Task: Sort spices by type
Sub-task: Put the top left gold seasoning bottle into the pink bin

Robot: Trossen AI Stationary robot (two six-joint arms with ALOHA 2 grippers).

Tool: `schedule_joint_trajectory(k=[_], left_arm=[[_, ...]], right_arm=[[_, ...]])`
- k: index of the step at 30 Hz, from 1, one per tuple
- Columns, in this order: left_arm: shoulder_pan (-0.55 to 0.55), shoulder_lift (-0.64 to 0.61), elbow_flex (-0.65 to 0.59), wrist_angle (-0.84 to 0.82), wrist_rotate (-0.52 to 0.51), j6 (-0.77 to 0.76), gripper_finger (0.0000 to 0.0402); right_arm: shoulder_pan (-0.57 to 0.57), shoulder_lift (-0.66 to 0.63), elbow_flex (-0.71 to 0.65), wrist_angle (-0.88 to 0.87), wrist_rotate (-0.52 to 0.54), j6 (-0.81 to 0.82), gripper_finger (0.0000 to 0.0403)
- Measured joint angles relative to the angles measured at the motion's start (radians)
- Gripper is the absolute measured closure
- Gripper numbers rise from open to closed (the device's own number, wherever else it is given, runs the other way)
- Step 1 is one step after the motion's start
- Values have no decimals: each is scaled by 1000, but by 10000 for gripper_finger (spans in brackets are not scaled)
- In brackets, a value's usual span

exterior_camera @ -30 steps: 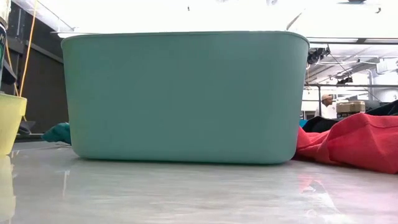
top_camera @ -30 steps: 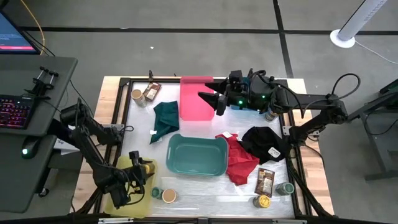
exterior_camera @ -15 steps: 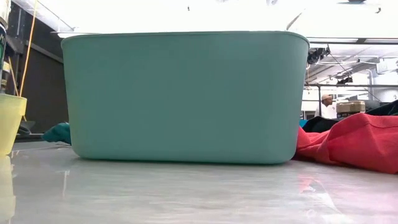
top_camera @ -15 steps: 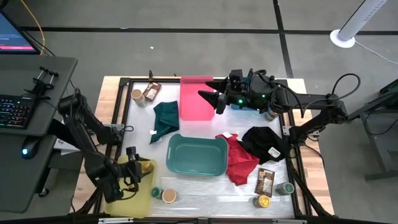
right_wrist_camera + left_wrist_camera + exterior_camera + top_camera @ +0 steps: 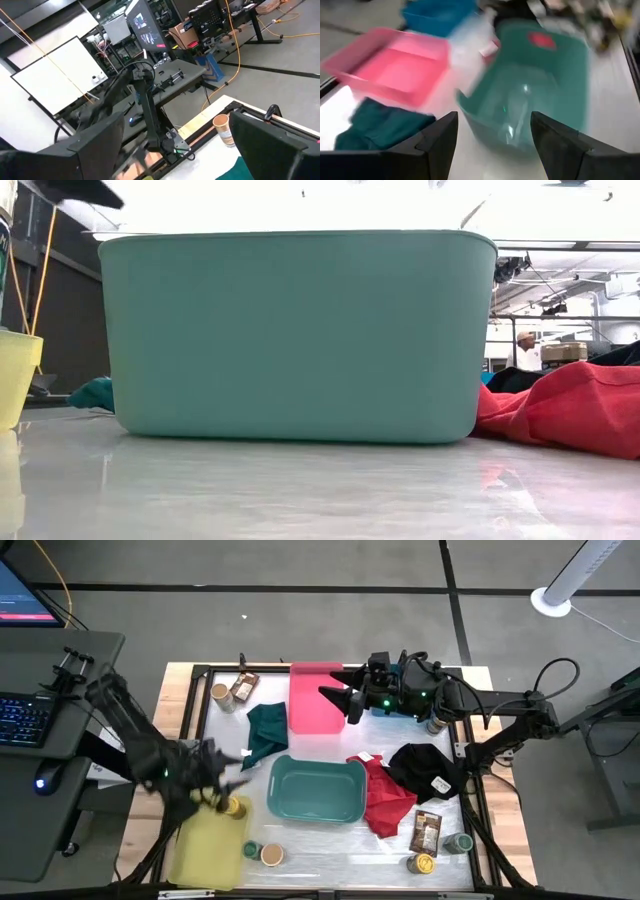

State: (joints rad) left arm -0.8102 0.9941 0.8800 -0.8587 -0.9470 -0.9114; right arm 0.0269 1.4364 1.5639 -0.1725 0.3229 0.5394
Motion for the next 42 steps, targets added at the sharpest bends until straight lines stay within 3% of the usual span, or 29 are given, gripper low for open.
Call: schedule_joint_trajectory(k=[6, 13, 20, 26, 28, 31, 35, 38, 42], left_arm=[[341, -80, 4, 190, 199, 197, 167], [624, -24, 5, 500, 481, 414, 167], [799, 31, 5, 530, 546, 360, 167], [929, 49, 5, 532, 547, 203, 167], [997, 50, 25, 466, 547, 141, 167], [1118, 77, 108, 235, 545, 107, 167], [1280, 161, 237, -86, 522, 232, 167], [1374, 224, 298, -225, 494, 294, 167], [1428, 271, 312, -282, 493, 292, 167]], right_arm=[[0, 0, 0, -57, 16, -4, 48], [0, 1, 0, -281, -25, 50, 48], [-31, 1, 0, -586, -65, 36, 48], [-106, 1, -18, -762, -145, -77, 48], [-136, 1, -33, -761, -161, -134, 48], [-189, 1, -72, -690, -224, -189, 48], [-246, 2, -111, -626, -288, -197, 48], [-264, 2, -130, -609, -295, -164, 48], [-269, 3, -147, -593, -295, -122, 48]])
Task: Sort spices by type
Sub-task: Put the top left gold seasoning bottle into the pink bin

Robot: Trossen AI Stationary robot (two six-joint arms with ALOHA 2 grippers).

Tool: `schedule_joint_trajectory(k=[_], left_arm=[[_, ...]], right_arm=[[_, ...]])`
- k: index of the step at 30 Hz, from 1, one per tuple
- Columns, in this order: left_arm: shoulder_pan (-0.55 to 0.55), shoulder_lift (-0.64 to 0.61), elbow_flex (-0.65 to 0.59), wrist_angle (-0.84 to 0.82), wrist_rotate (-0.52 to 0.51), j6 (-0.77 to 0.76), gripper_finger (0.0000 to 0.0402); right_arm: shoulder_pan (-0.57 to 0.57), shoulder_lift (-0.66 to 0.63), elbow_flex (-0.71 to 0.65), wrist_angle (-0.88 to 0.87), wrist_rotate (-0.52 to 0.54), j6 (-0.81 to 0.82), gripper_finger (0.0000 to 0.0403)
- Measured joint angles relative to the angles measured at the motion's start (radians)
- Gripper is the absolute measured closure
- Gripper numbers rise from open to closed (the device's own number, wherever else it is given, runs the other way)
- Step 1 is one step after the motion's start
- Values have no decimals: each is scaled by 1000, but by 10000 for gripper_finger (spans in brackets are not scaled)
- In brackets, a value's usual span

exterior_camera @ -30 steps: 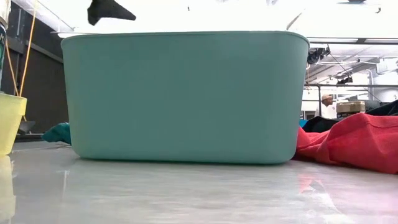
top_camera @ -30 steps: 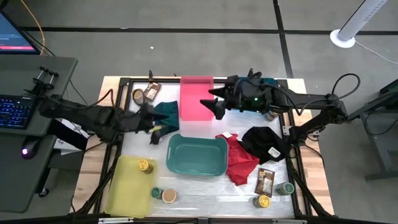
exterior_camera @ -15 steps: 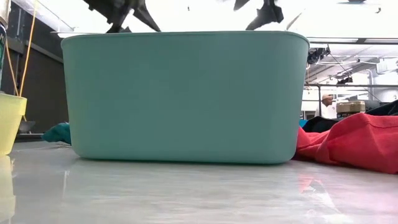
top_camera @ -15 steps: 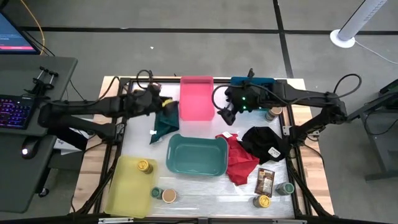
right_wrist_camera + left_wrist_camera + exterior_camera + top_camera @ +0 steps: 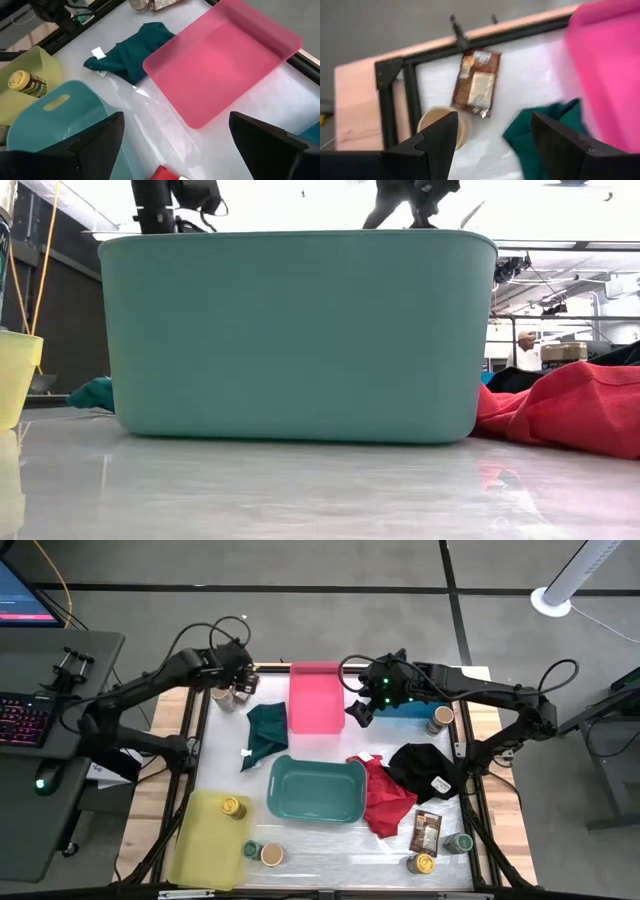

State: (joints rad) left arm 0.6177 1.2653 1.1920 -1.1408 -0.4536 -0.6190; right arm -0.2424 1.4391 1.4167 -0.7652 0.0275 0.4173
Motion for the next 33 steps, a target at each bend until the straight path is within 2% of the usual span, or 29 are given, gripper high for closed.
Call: schedule_joint_trajectory(k=[3, 8, 10, 17, 21, 26, 33], left_arm=[[10, 24, -1, -28, -31, 30, 167], [11, 47, -1, -80, -179, 56, 167], [11, 52, -2, -79, -205, 60, 167], [38, 44, -26, -75, -187, -7, 155], [67, 31, -114, -55, -105, -18, 116], [84, 28, -151, -49, -93, -23, 69], [79, 28, -151, -52, -78, -34, 62]], right_arm=[[1, 0, -1, 3, 0, 15, 48], [1, 0, -1, 19, 1, 30, 48], [1, 0, -1, 25, 1, 31, 48], [1, 0, -1, 24, 2, 29, 48], [3, 0, -1, 22, 2, 27, 48], [3, 0, -1, 23, 2, 3, 48], [3, 0, -1, 23, 2, 1, 48]])
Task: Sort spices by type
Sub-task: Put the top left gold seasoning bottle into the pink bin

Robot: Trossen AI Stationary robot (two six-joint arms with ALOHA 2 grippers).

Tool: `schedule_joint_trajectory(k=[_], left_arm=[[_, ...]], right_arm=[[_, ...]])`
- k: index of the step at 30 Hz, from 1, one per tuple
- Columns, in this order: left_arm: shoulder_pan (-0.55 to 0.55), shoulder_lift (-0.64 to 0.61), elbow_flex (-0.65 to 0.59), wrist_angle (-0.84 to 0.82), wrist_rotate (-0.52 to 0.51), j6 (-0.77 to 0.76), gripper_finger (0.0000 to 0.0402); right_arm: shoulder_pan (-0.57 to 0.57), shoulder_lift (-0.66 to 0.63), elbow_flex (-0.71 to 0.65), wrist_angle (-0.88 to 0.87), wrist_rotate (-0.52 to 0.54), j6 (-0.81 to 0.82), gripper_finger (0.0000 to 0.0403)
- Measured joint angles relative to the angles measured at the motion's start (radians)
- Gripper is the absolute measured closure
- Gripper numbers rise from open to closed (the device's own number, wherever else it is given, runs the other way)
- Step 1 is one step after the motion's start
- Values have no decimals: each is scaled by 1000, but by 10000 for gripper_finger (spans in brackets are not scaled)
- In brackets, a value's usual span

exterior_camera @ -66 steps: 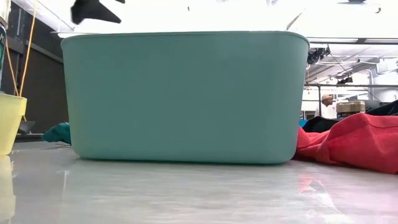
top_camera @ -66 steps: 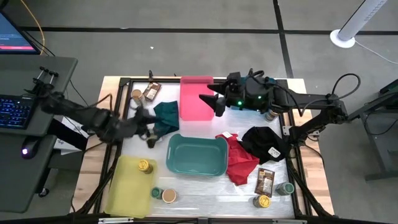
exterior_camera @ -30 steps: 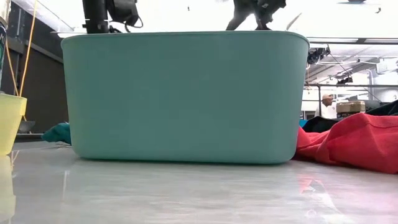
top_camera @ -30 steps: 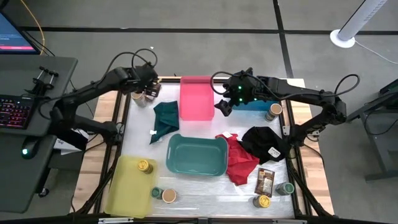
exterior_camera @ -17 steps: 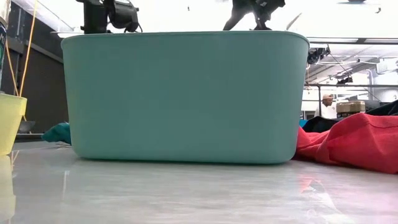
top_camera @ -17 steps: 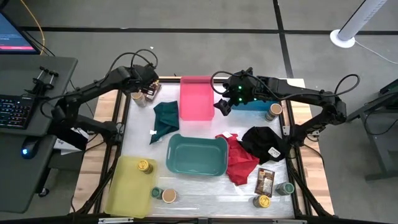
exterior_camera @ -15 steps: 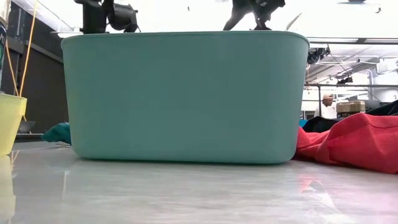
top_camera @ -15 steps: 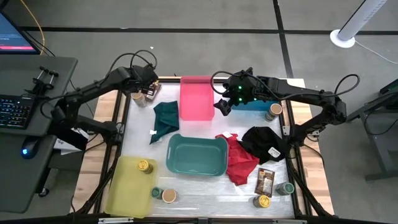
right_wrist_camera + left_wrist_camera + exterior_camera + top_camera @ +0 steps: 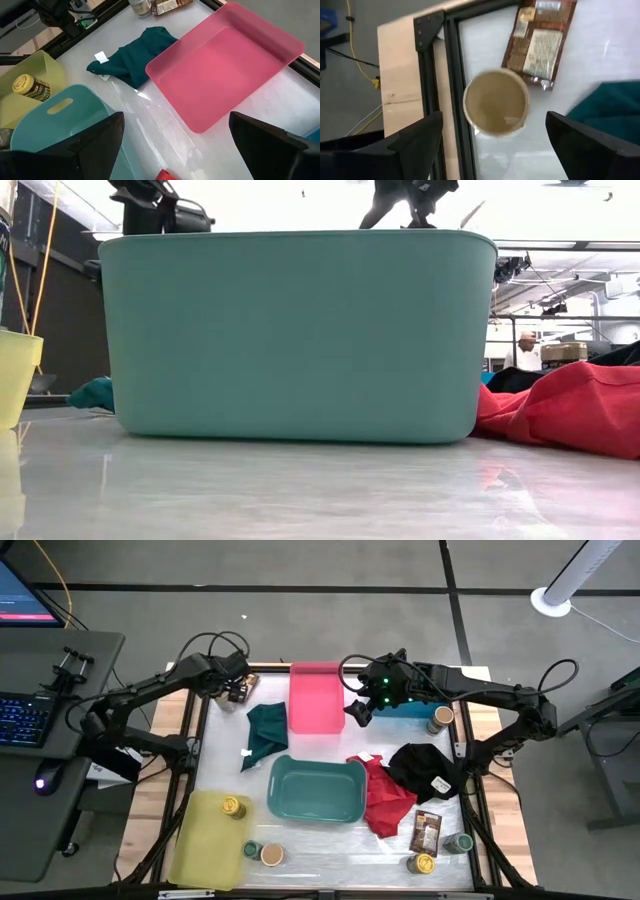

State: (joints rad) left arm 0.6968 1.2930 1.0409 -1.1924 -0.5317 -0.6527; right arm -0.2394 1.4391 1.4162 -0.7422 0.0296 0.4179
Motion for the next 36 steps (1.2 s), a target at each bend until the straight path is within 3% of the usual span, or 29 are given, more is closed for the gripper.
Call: schedule_joint_trajectory(k=[3, 6, 9, 15, 25, 36], left_arm=[[7, 0, 0, 46, -11, -4, 62], [36, 0, 0, 95, 42, 8, 62], [71, 1, 0, 92, 92, 8, 62], [140, 1, -1, 78, 91, 3, 62], [187, 2, -161, 205, 174, -17, 62], [187, 1, -202, 323, 200, -5, 67]], right_arm=[[0, 0, 0, 0, 0, 3, 48], [0, 0, 0, 0, 0, 3, 48], [0, 0, 0, 0, 0, 3, 48], [0, 0, 0, 0, 0, 22, 48], [0, 0, 0, 0, 0, 27, 48], [7, 0, 0, 0, -8, 55, 48]])
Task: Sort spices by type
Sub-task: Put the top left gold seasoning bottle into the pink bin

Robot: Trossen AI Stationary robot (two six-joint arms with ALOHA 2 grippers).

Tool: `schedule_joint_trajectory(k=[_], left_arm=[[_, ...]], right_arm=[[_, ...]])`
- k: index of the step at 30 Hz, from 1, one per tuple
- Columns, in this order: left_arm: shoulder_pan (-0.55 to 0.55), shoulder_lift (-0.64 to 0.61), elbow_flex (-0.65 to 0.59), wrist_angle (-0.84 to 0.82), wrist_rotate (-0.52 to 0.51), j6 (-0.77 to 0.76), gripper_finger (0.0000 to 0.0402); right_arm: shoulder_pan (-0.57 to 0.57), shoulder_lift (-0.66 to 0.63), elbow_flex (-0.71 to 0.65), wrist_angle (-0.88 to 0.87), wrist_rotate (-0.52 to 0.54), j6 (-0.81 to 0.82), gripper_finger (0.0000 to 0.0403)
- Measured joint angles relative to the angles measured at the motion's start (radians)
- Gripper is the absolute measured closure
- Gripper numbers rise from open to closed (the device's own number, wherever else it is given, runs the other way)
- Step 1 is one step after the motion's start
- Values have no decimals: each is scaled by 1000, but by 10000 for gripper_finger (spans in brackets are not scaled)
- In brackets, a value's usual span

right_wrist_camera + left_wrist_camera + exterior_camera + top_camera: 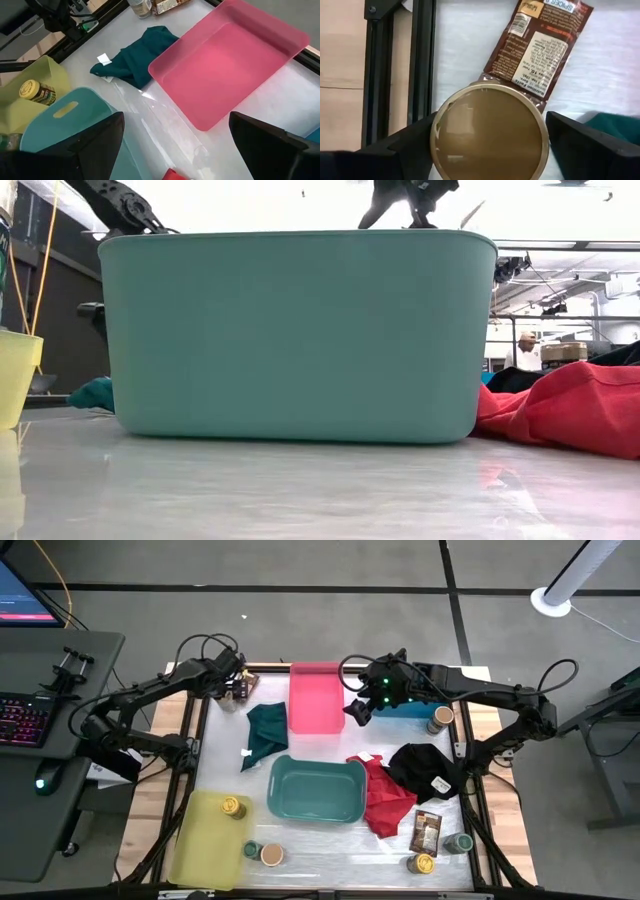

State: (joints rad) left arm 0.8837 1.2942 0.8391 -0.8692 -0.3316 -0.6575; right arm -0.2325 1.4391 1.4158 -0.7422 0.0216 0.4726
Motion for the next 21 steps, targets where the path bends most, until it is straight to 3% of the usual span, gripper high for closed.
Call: schedule_joint_trajectory(k=[4, 8, 13, 21], left_arm=[[0, 0, 0, -1, -1, 24, 100], [0, -3, 2, 2, -1, 41, 164], [0, -30, 36, -14, 40, 129, 166], [-54, -71, 316, 96, 138, 294, 166]], right_arm=[[17, 0, 0, 0, -1, -1, 48], [31, 0, 0, 0, 9, -1, 48], [56, -15, 0, -1, 16, 0, 48], [123, -105, 2, 5, 82, 51, 48]])
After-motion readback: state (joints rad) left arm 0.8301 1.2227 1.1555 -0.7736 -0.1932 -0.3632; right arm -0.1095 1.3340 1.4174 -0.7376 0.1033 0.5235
